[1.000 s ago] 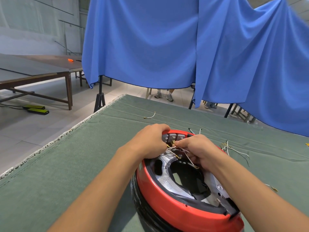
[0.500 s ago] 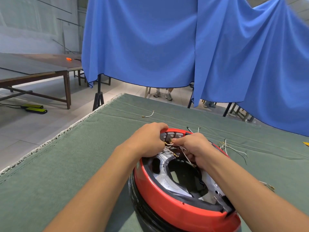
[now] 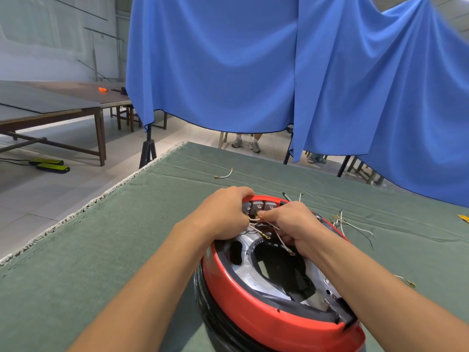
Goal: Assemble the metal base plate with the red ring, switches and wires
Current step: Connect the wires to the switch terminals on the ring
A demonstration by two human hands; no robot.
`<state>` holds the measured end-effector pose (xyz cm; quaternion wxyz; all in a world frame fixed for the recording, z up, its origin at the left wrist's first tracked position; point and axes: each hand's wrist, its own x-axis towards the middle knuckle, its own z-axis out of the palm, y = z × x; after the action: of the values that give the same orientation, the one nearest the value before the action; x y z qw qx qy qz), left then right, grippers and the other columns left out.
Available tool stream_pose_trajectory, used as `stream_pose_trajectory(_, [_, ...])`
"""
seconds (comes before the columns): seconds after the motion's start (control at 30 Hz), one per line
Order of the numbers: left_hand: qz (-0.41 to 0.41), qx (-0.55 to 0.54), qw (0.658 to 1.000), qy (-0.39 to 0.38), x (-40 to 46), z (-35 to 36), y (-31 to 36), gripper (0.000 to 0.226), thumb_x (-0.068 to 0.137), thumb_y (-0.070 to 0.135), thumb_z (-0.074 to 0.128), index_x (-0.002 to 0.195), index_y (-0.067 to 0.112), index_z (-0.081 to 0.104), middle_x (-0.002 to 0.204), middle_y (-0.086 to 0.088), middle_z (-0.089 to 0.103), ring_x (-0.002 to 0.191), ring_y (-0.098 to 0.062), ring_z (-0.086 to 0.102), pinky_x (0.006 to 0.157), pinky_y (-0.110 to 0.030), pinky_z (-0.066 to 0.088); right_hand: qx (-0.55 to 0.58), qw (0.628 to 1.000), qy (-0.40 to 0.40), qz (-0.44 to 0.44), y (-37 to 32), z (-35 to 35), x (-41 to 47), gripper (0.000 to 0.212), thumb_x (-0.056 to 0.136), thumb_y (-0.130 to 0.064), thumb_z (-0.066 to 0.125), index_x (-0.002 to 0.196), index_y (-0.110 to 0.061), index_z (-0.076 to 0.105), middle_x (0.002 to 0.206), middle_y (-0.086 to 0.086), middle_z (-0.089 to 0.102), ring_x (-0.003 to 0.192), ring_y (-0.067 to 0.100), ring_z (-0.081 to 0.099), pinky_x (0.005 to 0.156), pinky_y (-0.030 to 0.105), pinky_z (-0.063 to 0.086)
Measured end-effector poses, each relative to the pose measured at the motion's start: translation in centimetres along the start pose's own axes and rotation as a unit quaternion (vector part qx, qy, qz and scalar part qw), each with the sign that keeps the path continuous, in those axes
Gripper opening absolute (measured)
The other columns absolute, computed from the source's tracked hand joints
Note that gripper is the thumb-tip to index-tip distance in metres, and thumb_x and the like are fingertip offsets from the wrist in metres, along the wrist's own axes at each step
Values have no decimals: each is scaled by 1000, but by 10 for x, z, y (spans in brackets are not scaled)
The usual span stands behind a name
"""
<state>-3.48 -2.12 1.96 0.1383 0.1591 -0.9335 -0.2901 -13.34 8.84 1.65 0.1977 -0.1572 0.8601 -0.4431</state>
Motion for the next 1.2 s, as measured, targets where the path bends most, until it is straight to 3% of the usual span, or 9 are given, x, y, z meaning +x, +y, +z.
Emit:
stream_pose_trajectory(0.2, [0, -10, 1000, 0, 1, 0, -1, 51, 77, 4, 53, 125, 18, 55, 128, -4, 58, 117, -24, 52, 98, -38, 45, 13, 1000, 6, 2, -1, 2, -1, 20, 84, -23, 72, 74, -8, 62, 60, 6, 38, 49, 15, 28, 44, 25, 23])
stream_pose_trajectory(0.4, [-1, -25, 1000, -5, 3, 0, -3, 60, 77, 3, 53, 134, 20, 49, 136, -1, 53, 125, -20, 48, 104, -35, 40, -12, 1000, -12, -11, -1, -3, -2, 23, 85, -26, 70, 76, -5, 67, 53, 4, 36, 44, 15, 27, 40, 22, 23])
stream_pose_trajectory(0.47, [-1, -30, 1000, -8, 3, 0, -3, 63, 77, 2, 53, 137, 20, 47, 139, -1, 51, 127, -20, 47, 106, -35, 39, -79, 996, 28, -43, 0, -5, -4, 30, 84, -30, 67, 77, -2, 71, 48, 2, 39, 44, 16, 34, 43, 24, 30])
stream_pose_trajectory(0.57, [-3, -39, 999, -16, 3, 0, -3, 65, 78, 0, 51, 140, 19, 44, 141, -2, 48, 130, -19, 44, 108, -35, 37, -194, 965, 141, -107, 3, -8, -11, 33, 77, -36, 64, 56, -11, 63, 47, -2, 48, 50, 17, 44, 50, 26, 34])
stream_pose_trajectory(0.67, [-3, -47, 999, -20, 3, 0, -4, 67, 78, -1, 50, 141, 19, 42, 143, -2, 47, 131, -18, 43, 109, -35, 36, -181, 948, 191, -180, 3, -11, -16, 17, 73, -34, 65, 62, -21, 65, 58, -11, 59, 65, 13, 57, 53, 25, 38])
stream_pose_trajectory(0.83, [-6, -47, 999, -11, 3, 1, -4, 63, 78, 1, 53, 138, 18, 46, 137, -3, 52, 125, -20, 49, 104, -35, 40, -226, 922, 144, -279, -1, -2, -21, 9, 78, -35, 66, 69, -33, 67, 55, -14, 51, 66, 11, 52, 50, 24, 32])
stream_pose_trajectory(1.0, [-29, -60, 998, 3, 6, 3, -7, 41, 78, 6, 56, 117, 16, 53, 112, -4, 61, 101, -21, 56, 87, -33, 47, -292, 904, 131, -284, -3, 3, -23, 13, 81, -42, 66, 83, -32, 73, 81, -8, 70, 81, 15, 61, 61, 26, 37])
stream_pose_trajectory(1.2, [-43, -101, 994, 18, 6, 3, -8, 37, 79, 1, 53, 113, 15, 54, 109, -4, 62, 101, -21, 58, 87, -34, 48, -321, 895, 113, -289, -2, 5, -22, 14, 82, -45, 66, 87, -33, 74, 87, -9, 70, 86, 15, 59, 63, 26, 33])
